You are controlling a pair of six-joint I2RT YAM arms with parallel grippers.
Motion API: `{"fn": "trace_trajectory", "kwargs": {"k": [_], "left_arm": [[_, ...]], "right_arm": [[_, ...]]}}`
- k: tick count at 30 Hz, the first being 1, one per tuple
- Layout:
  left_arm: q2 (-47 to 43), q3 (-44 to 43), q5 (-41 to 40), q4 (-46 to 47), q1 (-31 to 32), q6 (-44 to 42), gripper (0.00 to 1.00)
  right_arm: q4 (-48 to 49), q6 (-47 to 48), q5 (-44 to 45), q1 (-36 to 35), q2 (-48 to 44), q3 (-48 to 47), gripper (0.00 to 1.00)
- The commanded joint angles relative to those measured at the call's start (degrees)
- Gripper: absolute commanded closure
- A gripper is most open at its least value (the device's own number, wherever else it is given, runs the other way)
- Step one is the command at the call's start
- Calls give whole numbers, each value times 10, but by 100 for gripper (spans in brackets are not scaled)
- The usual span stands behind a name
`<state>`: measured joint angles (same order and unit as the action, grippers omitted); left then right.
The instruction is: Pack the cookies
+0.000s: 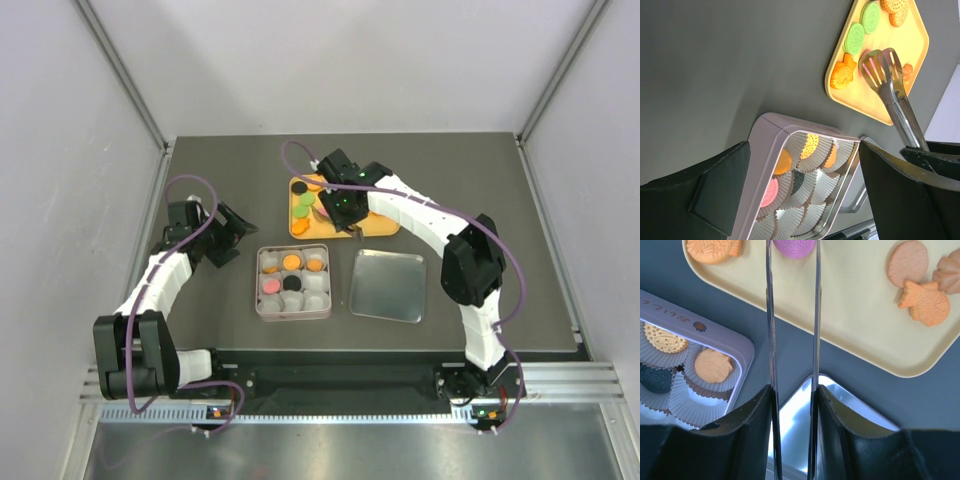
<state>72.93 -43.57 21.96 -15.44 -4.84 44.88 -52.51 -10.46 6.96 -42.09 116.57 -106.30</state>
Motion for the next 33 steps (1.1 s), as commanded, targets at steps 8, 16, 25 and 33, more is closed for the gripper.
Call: {"fn": "trace_trajectory", "kwargs": {"k": [8,16,25,33], "left_arm": [[-2,4,7,27,-3,-1,6],[0,4,7,27,-3,-1,6],[3,2,10,27,-3,1,6],[6,4,12,30,-3,4,6]], "right_arm": [[6,2,15,24,-60,-46,64],[8,1,17,27,-80,-37,65],[0,-3,-4,-5,-181,33,65],[-7,-41,8,-118,-296,157,65]]}}
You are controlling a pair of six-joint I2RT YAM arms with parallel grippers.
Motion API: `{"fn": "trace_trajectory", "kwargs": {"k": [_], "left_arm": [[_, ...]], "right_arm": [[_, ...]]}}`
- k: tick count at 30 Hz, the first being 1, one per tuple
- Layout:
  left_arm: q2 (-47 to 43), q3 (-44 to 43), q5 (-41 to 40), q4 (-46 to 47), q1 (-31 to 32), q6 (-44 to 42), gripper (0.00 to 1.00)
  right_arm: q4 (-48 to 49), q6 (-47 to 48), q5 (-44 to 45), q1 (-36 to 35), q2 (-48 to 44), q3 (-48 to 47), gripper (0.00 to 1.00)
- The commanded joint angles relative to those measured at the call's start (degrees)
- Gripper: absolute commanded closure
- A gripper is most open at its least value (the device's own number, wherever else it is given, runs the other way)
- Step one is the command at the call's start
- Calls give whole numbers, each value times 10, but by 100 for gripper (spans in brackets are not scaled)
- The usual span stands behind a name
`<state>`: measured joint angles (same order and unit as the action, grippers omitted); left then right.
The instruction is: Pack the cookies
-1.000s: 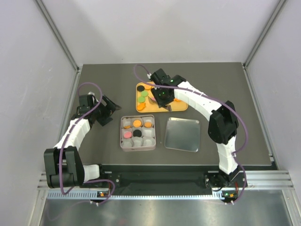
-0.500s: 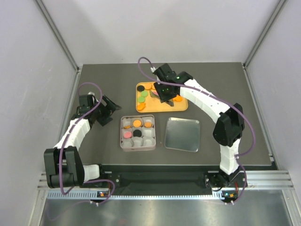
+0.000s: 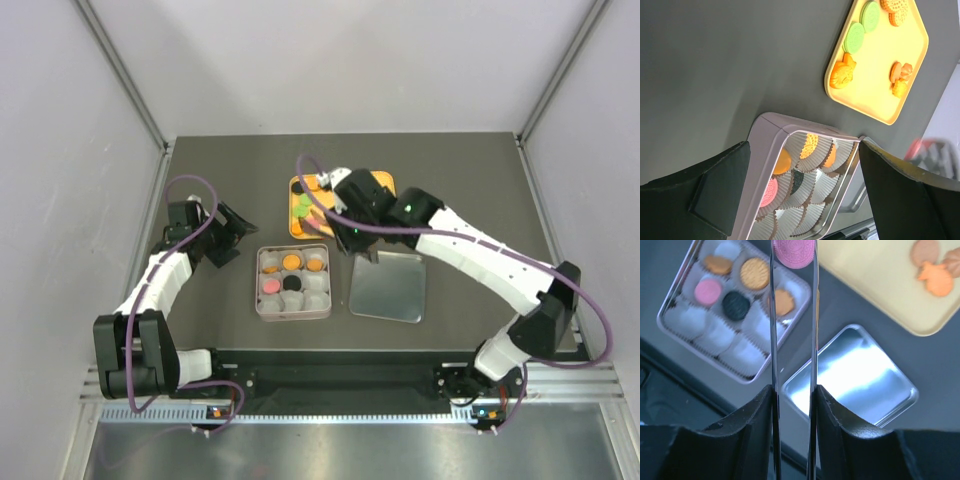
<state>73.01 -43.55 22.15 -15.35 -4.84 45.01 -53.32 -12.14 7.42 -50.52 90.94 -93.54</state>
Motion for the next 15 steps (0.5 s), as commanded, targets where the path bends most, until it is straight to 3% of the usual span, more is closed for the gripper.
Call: {"fn": "trace_trajectory", "kwargs": {"k": [1,15], "left_arm": [[6,5,11,30,-3,2,6],[6,6,13,31,-3,2,6]], "right_arm": [[-1,-27,4,-54,-46,37,65],[-21,-62,1,-129,-69,107,65]]}}
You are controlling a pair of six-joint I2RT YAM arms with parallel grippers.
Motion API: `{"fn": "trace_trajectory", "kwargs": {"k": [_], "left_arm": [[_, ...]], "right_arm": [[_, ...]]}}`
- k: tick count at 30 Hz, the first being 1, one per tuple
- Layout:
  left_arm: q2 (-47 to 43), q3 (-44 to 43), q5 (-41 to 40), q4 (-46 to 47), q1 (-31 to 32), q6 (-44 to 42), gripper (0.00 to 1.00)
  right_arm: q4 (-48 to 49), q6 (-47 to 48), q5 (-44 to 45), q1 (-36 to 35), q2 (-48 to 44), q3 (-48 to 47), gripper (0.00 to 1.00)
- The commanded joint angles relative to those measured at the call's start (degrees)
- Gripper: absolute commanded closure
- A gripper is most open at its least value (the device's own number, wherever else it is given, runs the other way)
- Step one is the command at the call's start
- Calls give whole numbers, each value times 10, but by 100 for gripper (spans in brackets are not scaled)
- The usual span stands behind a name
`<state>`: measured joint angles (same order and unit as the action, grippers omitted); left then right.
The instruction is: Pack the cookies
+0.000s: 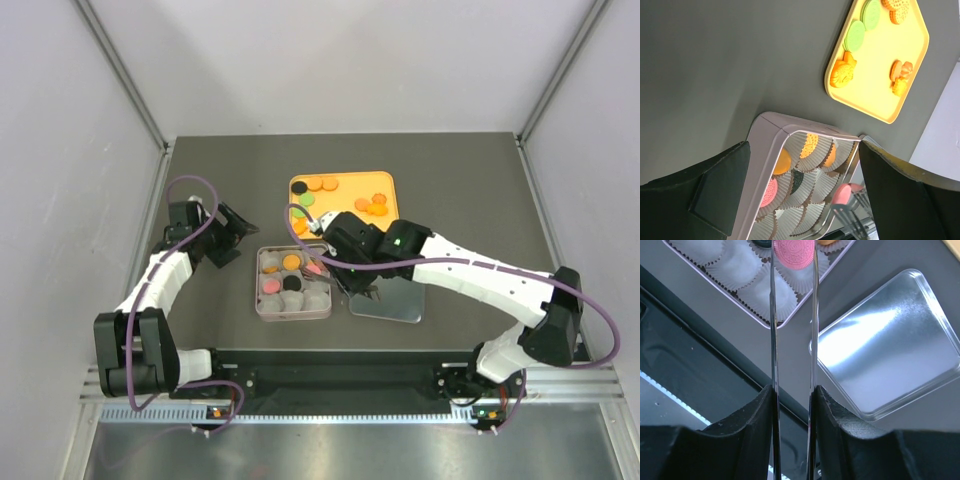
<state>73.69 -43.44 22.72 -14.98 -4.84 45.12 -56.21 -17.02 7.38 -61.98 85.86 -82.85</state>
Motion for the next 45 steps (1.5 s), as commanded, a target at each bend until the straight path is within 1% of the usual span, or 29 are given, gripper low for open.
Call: {"fn": "trace_trajectory", "kwargs": {"k": [1,45], "left_arm": [[0,5,7,28,-3,1,6],[3,8,11,31,-3,2,6]], "right_arm": [[7,-14,-1,-19,-18,2,65],[-21,-3,4,-28,30,-17,64]]}}
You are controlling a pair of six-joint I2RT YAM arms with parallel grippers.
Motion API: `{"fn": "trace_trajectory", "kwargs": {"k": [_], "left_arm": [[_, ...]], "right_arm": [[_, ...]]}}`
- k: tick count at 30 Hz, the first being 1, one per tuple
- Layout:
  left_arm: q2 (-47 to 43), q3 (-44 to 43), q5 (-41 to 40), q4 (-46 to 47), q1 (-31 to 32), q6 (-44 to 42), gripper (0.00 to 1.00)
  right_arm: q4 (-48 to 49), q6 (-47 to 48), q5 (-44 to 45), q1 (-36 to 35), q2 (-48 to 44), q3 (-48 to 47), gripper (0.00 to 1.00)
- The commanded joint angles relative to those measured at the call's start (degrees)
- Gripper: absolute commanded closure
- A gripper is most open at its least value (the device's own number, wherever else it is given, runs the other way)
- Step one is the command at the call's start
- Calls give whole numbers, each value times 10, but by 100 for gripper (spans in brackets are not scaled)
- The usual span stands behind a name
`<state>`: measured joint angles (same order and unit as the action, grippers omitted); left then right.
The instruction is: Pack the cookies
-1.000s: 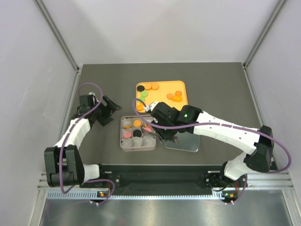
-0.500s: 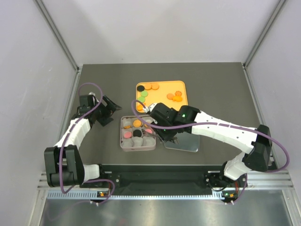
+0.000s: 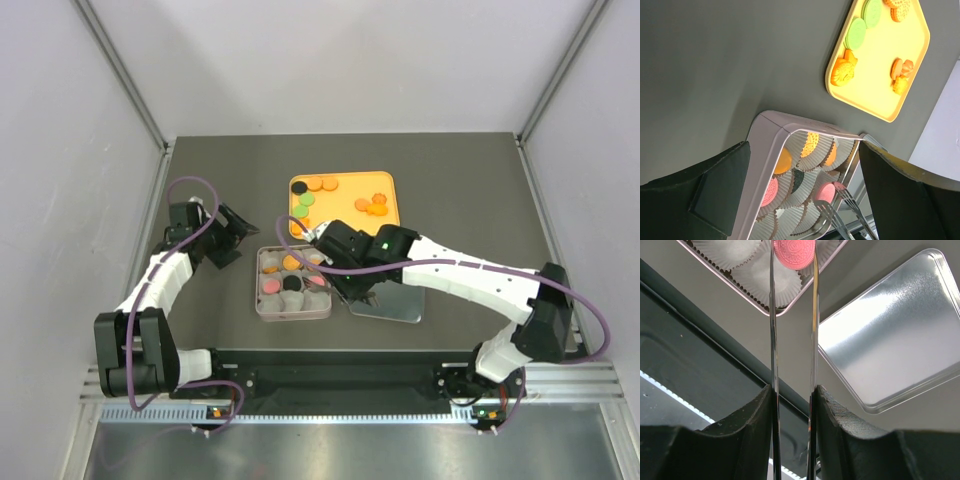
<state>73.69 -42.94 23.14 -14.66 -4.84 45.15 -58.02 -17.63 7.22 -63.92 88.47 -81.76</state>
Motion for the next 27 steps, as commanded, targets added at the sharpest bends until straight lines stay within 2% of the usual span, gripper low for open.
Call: {"fn": "trace_trajectory", "kwargs": {"k": [1,27], "left_arm": [[3,3,7,28,-3,1,6],[3,5,7,27,-3,1,6]], "right_arm": [[-3,4,7,-9,5,-30,64],[-5,3,19,6,20,-50,61]]}}
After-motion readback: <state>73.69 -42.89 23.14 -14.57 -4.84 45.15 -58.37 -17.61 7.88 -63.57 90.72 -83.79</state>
